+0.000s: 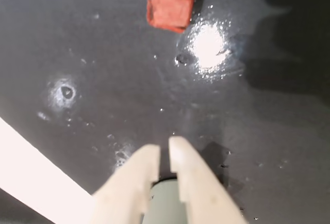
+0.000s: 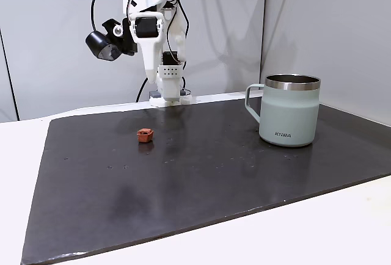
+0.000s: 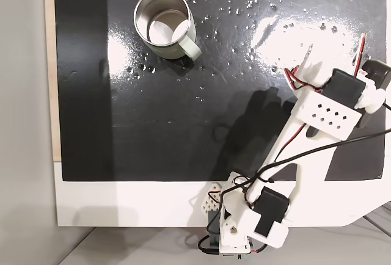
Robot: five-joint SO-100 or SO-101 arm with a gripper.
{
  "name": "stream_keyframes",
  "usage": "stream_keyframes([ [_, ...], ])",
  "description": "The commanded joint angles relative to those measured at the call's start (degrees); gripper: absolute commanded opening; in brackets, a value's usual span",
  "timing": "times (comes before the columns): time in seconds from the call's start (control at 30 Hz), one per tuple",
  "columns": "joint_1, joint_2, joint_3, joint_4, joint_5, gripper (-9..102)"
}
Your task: Grasp a cube and put it in the cup.
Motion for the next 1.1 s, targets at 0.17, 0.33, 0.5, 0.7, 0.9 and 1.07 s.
stream_keyframes([
  [0.17,0.62,-0.44,-3.52,2.37,0.53,15],
  [0.33,1.23,-0.53,-1.41,3.25,0.26,32],
  [0.5,2.11,-0.26,2.72,1.14,-1.49,32],
  [0.7,3.87,0.18,11.34,-6.33,-3.60,31],
  [0.9,4.22,-2.55,14.33,-10.81,-5.10,30],
  [1.07,4.22,-5.80,14.41,-12.30,-6.06,30],
])
